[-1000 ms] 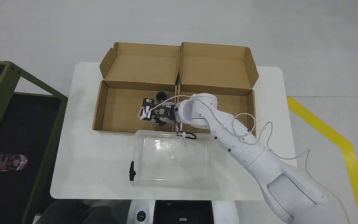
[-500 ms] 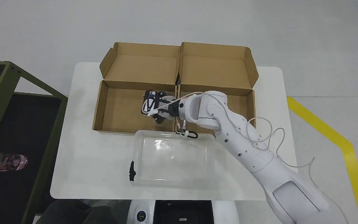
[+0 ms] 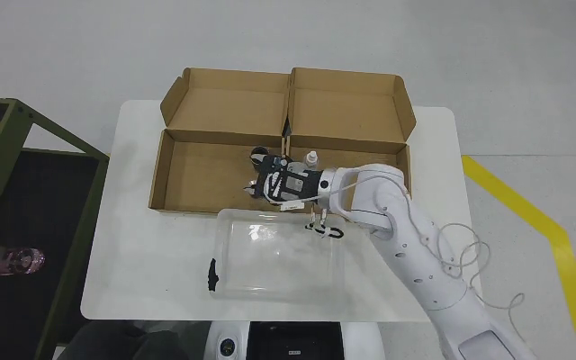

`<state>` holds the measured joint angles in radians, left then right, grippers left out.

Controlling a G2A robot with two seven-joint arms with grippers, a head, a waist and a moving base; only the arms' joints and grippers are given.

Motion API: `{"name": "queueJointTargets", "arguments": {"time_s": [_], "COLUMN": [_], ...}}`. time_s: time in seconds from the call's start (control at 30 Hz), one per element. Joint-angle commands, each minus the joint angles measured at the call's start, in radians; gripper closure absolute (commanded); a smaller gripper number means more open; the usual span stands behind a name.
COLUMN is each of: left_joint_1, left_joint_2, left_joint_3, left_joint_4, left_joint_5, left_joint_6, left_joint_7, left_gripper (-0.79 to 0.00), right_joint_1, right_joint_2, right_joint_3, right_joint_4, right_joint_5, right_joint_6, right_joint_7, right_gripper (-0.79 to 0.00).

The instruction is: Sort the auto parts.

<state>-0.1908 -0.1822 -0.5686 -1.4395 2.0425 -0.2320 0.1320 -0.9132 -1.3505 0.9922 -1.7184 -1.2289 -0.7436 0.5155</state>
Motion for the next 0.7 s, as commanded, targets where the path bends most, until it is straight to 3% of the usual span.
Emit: {"name": "queueJointTargets", "arguments": {"time_s": [0.0,0.4,0.67], "left_joint_1": [0.000,0.000,0.000], "left_joint_2": [0.000,0.000,0.000], "left_joint_3": [0.000,0.000,0.000], "left_joint_4": [0.000,0.000,0.000], "left_joint_5": [0.000,0.000,0.000], "left_joint_6": [0.000,0.000,0.000], "left_joint_7": [0.000,0.000,0.000], "left_gripper": [-0.785,-0.785,-0.785], "right_joint_1": [-0.030,-0.247,-0.397], "right_joint_2": [0.009,0.063,0.092], "right_joint_3": [0.026,0.227,0.365], "right_joint_4": [-0.029,-0.194,-0.255], "right_joint_5": [-0.001,0.041,0.007], "right_joint_6": [-0.013,-0.074,-0.059], "right_joint_7": [0.001,-0.055,-0.118], "right_gripper": [-0.440,-0.542,-0.542]}}
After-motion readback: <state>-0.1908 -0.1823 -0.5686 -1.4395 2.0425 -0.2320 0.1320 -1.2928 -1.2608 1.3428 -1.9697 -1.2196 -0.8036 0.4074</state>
